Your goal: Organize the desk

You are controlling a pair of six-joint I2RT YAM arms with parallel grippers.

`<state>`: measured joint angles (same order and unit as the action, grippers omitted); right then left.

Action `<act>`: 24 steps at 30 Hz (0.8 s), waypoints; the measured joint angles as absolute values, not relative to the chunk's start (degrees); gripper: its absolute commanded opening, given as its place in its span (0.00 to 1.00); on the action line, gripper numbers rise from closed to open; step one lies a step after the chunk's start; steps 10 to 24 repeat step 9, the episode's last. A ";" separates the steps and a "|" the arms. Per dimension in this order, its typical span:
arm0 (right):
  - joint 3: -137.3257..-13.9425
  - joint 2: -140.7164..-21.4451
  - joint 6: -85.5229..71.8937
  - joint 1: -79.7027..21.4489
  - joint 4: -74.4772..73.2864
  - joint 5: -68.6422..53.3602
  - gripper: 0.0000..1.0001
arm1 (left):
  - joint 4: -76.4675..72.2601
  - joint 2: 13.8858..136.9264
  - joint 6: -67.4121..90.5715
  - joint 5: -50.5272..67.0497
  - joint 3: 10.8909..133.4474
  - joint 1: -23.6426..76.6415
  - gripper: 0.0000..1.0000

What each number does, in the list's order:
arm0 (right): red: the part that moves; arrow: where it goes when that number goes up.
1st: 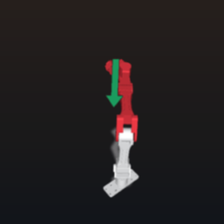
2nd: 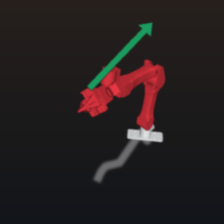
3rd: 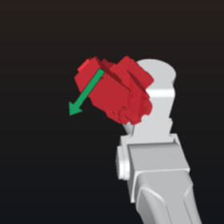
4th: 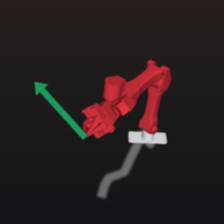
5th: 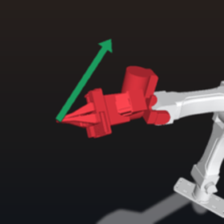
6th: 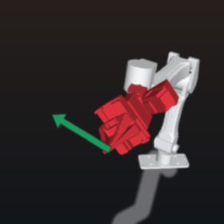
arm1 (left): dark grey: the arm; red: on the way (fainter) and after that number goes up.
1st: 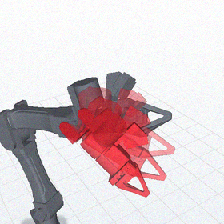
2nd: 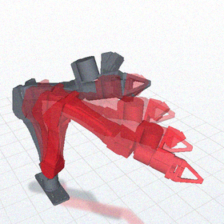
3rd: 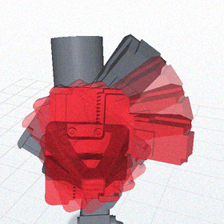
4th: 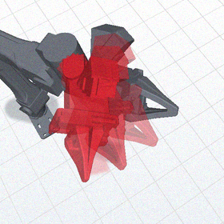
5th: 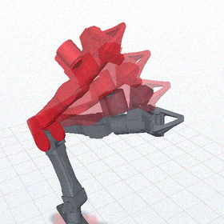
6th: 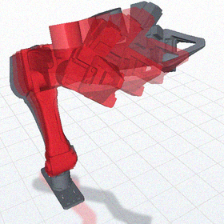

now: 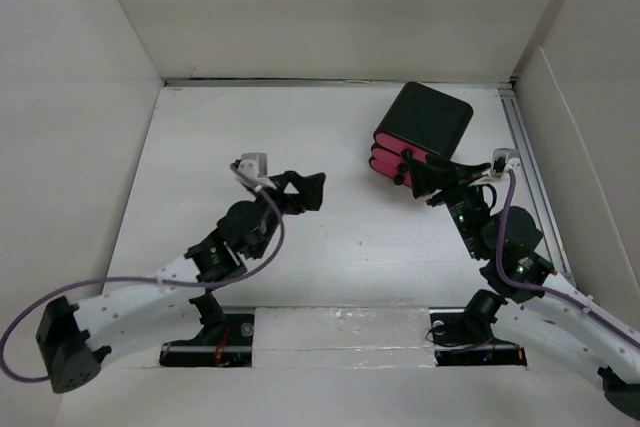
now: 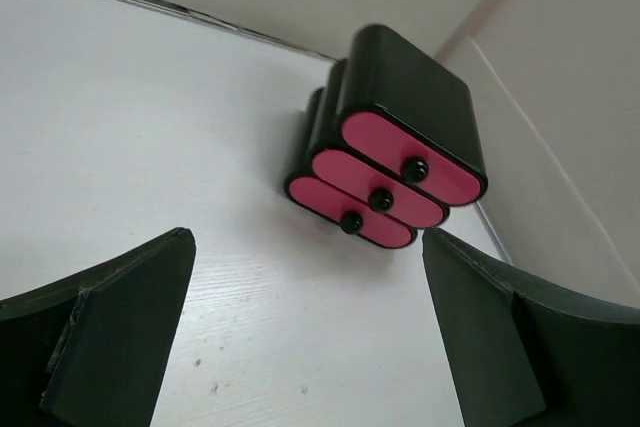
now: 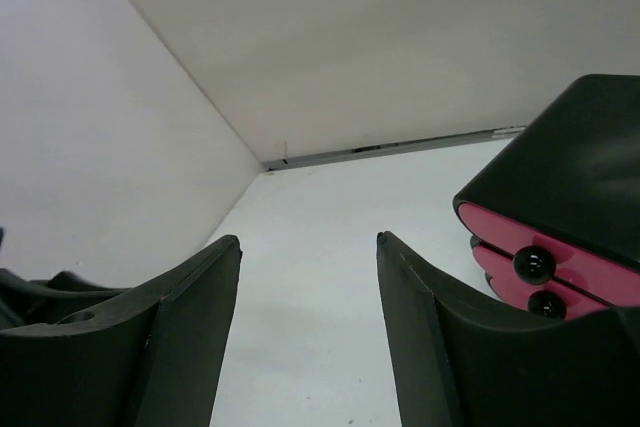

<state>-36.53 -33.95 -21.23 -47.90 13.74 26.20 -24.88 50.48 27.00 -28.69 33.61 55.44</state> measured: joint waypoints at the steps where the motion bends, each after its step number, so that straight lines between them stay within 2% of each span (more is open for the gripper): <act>1: -36.53 -33.71 -21.26 -47.90 13.74 25.98 0.62 | -22.79 46.26 28.10 -30.63 32.23 55.37 0.94; 9: -36.53 -32.93 -21.45 -47.90 13.80 23.92 0.62 | -10.15 19.84 35.22 -37.85 22.92 54.57 0.95; 24: -36.53 -32.93 -21.45 -47.90 13.80 23.92 0.62 | -10.15 19.84 35.22 -37.85 22.92 54.57 0.95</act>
